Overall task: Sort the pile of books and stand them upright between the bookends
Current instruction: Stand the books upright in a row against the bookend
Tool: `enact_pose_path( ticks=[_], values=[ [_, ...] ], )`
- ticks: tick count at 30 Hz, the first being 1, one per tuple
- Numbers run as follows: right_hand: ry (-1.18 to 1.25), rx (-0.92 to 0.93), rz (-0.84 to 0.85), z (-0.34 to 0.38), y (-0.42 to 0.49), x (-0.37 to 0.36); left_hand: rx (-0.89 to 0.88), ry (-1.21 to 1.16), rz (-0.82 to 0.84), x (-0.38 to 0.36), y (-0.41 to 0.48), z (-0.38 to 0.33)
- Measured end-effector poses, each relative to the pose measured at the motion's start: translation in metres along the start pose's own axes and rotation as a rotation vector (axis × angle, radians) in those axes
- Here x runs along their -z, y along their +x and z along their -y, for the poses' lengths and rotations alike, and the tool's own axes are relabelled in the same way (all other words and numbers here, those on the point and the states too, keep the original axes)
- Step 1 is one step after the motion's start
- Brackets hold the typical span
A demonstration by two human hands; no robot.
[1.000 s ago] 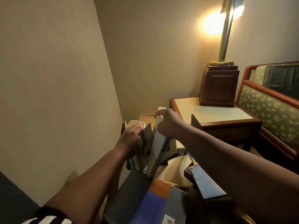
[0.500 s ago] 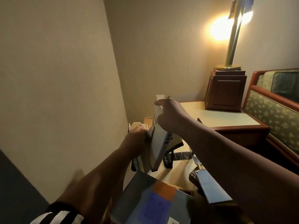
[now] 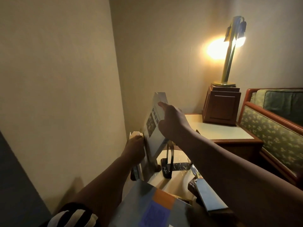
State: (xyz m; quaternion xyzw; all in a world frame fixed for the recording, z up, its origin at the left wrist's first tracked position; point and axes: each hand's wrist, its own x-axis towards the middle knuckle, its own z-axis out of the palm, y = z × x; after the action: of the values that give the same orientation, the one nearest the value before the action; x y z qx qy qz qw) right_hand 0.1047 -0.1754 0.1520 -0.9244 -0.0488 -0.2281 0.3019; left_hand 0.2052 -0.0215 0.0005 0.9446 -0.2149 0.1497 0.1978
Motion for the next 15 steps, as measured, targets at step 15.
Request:
enact_pose_path(
  ticks=[15],
  values=[
    [0.115,-0.092,-0.208,-0.043,-0.040,-0.015,-0.047,0.046,-0.100,-0.004,-0.005,0.015]
  ],
)
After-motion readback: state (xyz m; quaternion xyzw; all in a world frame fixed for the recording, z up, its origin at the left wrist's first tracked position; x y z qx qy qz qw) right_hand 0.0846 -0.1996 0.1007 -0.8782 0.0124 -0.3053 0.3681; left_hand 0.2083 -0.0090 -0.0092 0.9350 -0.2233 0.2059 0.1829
